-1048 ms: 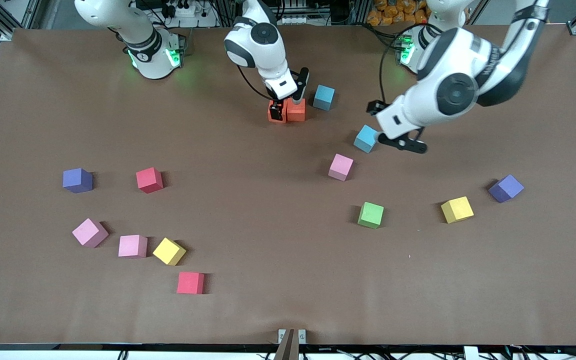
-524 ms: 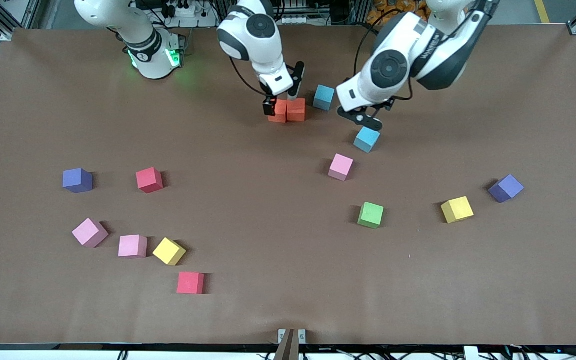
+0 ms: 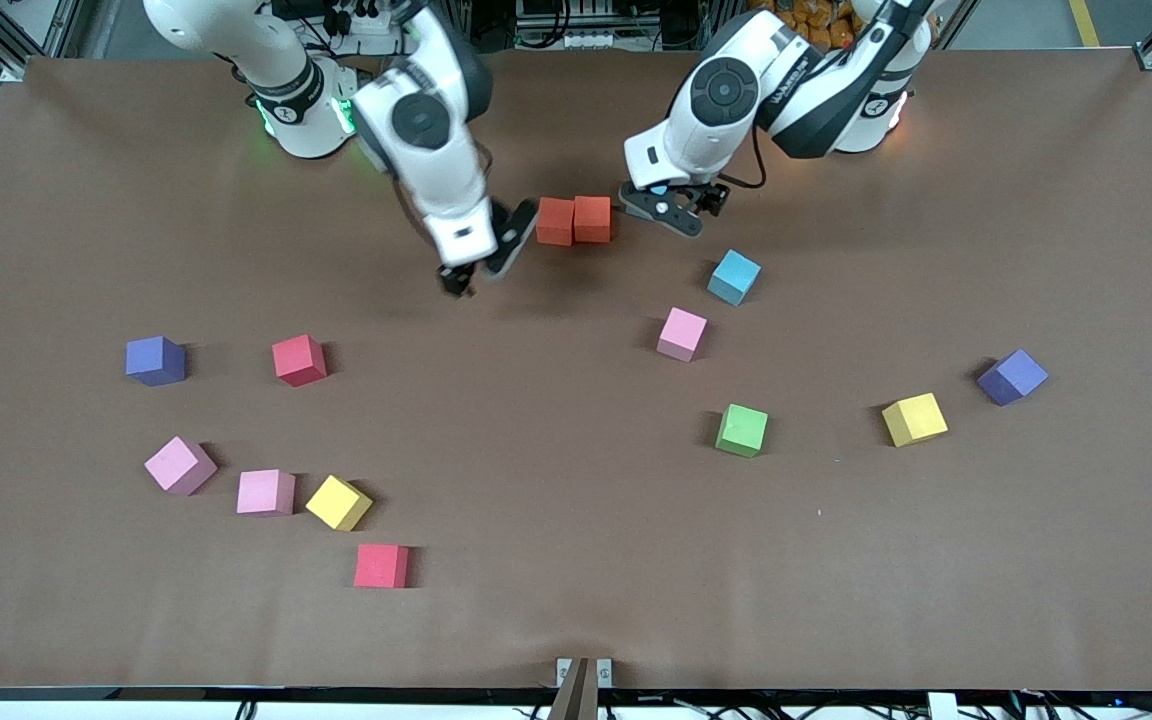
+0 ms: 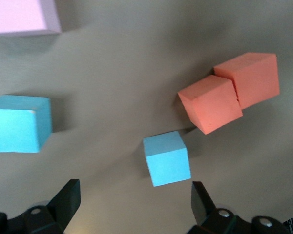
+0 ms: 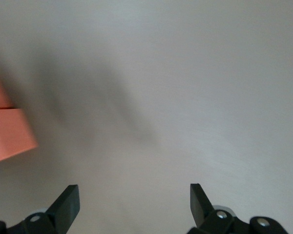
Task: Form number 2 with 11 blocks
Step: 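Grasp the cyan cube with the left gripper while the right gripper withdraws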
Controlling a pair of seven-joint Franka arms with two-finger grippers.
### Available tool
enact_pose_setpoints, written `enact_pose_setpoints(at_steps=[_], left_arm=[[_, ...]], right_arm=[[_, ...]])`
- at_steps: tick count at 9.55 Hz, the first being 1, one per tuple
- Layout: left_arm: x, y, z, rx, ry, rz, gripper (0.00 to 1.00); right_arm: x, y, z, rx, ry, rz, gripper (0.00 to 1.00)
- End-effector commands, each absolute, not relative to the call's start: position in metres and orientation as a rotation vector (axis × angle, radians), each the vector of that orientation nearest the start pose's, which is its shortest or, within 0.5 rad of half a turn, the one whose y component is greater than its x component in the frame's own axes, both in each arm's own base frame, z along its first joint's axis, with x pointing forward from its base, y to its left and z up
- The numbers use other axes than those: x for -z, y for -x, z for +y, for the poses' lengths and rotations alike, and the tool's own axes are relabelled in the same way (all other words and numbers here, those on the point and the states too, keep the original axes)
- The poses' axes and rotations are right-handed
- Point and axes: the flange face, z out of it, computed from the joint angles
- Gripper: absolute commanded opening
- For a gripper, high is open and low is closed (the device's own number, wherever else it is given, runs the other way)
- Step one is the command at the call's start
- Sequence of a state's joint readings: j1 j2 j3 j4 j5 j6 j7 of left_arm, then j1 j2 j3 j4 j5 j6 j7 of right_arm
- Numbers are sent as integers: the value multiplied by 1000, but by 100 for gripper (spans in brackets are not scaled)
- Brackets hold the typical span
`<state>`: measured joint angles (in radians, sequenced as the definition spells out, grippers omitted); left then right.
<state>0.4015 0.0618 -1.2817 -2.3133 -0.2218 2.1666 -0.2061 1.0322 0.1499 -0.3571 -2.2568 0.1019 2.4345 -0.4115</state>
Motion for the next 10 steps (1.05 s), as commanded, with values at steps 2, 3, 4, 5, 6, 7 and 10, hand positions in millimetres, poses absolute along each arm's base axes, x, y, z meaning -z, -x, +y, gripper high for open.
enact_pose_setpoints(at_steps=[2,3,4,5,6,7,10], left_arm=[[-319,-286,-397,-408,3098,898,100],[-320,-280,-402,-406,3089,922,100],[-323,-283,-403,-399,3092,920,100],[-326,-292,-402,-400,3105,911,100],[-324,-297,-402,-410,3109,903,100],[-318,-297,-403,-413,3080,927,100],[-302,-297,-408,-454,3056,933,100]], right_arm=[[-311,-508,257,153,2841,-1392,100],[-312,-524,241,171,2856,-1381,100],[-311,-541,222,213,2884,-1346,100],[-302,-554,209,287,2896,-1363,100],[-295,-573,192,330,2905,-1390,100],[-292,-591,187,347,2902,-1435,100],[-275,-633,174,360,2839,-1565,100]])
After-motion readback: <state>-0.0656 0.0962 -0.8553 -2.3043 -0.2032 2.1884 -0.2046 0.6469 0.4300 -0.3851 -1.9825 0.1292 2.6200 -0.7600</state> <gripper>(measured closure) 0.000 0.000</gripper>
